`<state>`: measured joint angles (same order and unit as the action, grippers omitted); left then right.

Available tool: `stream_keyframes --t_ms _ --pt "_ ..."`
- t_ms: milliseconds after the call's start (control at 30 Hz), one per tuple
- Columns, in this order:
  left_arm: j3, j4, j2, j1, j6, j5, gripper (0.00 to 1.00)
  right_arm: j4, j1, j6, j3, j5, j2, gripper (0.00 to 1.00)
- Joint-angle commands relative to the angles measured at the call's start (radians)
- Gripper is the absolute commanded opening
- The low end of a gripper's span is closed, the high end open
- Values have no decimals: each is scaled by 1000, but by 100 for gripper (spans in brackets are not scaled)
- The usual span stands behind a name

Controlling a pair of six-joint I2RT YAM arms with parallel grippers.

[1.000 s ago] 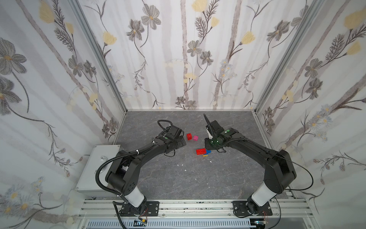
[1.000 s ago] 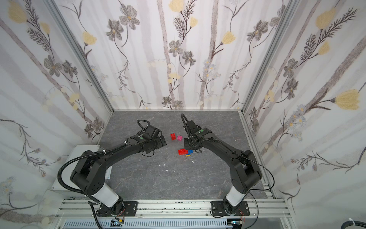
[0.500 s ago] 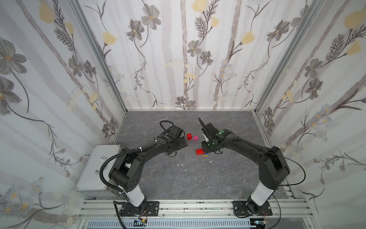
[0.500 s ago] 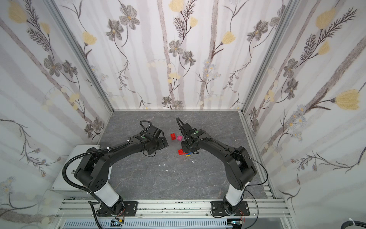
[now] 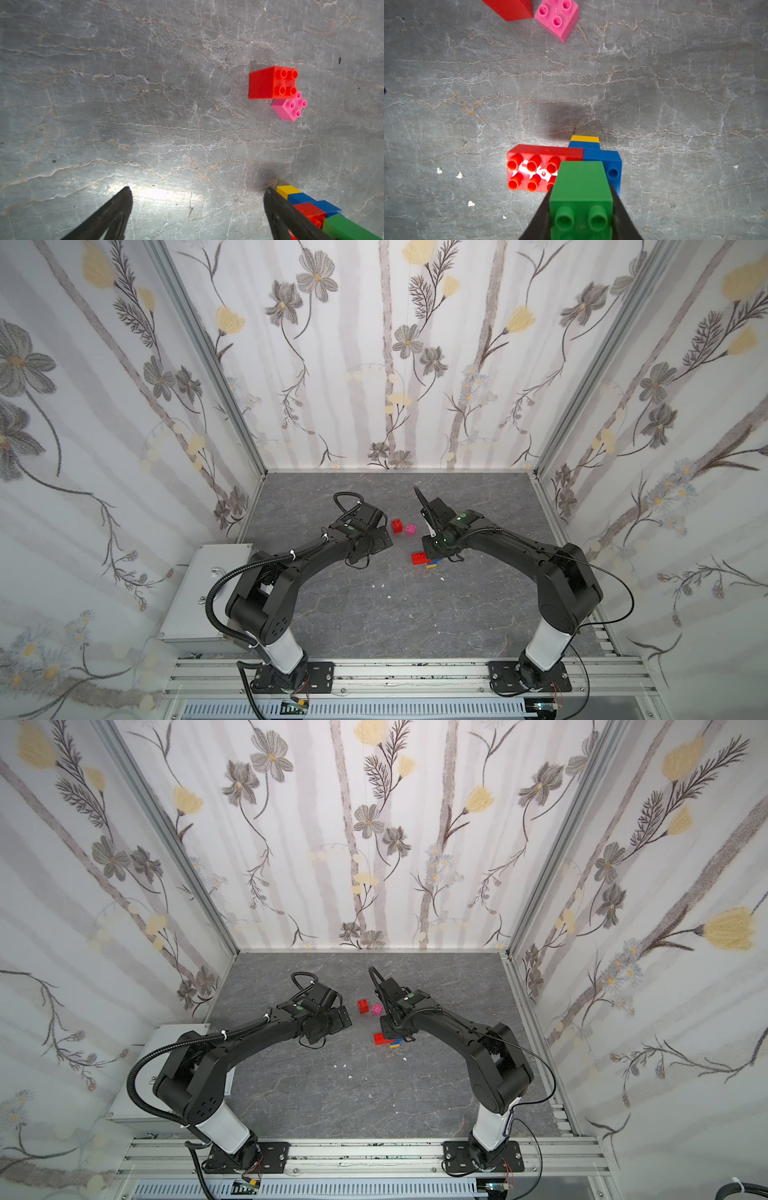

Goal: Assemble the number 4 with lego
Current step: Assemble the lego brick with the lego brick.

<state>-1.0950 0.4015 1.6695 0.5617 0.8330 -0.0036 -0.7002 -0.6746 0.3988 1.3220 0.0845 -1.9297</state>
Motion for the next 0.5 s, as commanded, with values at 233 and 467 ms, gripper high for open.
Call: stream_keyframes --t_ms 233,467 --pt "-5 15 10 -1 -5 -9 100 1 -3 6 -52 16 -23 0" --pt "-6 16 17 -1 -6 -7 100 -13 -18 6 -153 38 -32 0"
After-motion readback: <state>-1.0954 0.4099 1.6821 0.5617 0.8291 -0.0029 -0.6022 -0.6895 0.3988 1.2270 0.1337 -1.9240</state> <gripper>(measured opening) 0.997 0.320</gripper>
